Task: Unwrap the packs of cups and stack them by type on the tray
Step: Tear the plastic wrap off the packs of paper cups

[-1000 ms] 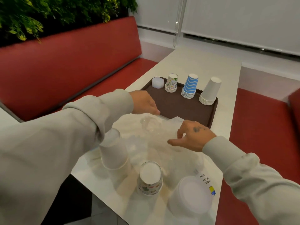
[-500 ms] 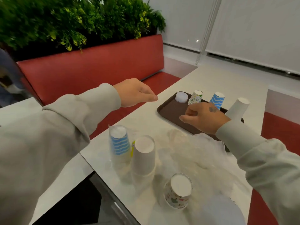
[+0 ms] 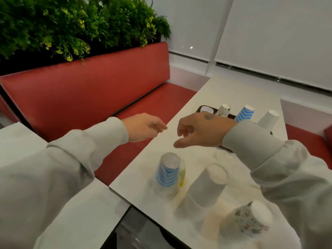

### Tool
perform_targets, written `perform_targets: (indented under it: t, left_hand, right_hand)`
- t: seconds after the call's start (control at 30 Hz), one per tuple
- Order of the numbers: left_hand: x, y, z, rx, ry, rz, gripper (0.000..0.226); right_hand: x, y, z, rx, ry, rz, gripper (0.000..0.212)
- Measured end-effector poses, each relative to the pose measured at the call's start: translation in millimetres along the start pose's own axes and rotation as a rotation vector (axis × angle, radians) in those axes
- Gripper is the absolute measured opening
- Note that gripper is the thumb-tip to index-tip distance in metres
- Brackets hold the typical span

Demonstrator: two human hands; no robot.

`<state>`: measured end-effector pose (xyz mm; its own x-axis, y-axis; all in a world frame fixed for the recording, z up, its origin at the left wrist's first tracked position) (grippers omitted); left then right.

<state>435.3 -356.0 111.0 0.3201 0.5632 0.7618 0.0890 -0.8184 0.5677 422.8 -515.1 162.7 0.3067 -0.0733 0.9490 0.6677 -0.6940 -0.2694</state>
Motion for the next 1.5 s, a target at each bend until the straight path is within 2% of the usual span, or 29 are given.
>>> perform_targets:
  t: [0.1, 0.2, 0.33, 0.43, 0.5, 0.57, 0.77, 0.9, 1.07, 1.3, 1.5]
  left_hand:
    - [-27, -32, 9, 0.030, -0.162, 0.056, 0.055]
    - [-72, -57, 14, 0.063, -0.313, 0.048, 0.085]
    - [-124, -78, 20, 0.053, -0.348, 0.001, 0.109]
    - [-144, -83, 24, 0.010, -0.322, -0.133, 0.107]
    - [-150, -84, 26, -0.007, -0.249, -0.107, 0.108]
    - [-152, -86, 28, 0.002, -0.177, -0.068, 0.108]
    - [-141, -91, 33, -0.041, -0.127, -0.311, 0.077]
    - [-126, -88, 38, -0.095, -0.144, -0.482, 0.088]
    - [-116, -87, 38, -0.075, -0.156, -0.621, 0.097]
    - [-105, -77, 36, -0.076, -0.145, -0.695, 0.075]
    - [-93, -66, 34, -0.102, -0.142, -0.717, 0.070]
  right_hand:
    - [-27, -21, 12, -0.105, -0.142, -0.046, 0.053]
    - [-56, -33, 16, -0.217, -0.324, -0.135, 0.074]
    - [-84, -41, 20, -0.302, -0.367, -0.124, 0.087]
    - [-95, -39, 27, -0.328, -0.283, -0.069, 0.072]
    - [-97, -37, 30, -0.351, -0.216, -0.025, 0.065]
    - [-95, -34, 32, -0.376, -0.173, -0.004, 0.065]
    - [-85, -31, 41, -0.428, -0.035, 0.041, 0.059]
    - [-67, -28, 44, -0.454, 0.069, 0.061, 0.056]
    - [-51, -25, 47, -0.480, 0.218, 0.068, 0.047]
    - [-36, -22, 49, -0.418, 0.382, 0.079, 0.028]
    - [-20, -22, 50, -0.374, 0.472, 0.011, 0.036]
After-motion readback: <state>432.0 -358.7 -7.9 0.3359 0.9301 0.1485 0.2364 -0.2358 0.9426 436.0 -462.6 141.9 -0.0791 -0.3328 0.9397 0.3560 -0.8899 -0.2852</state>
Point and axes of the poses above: each hand's wrist, its own z-axis towards the middle knuckle, its own x-axis out of the back of the hand, y = z × x, the point moved 7 cm from there along z, towards the middle knuckle, and after that the axes turned 14 degrees about x, right-handed, at the moved point
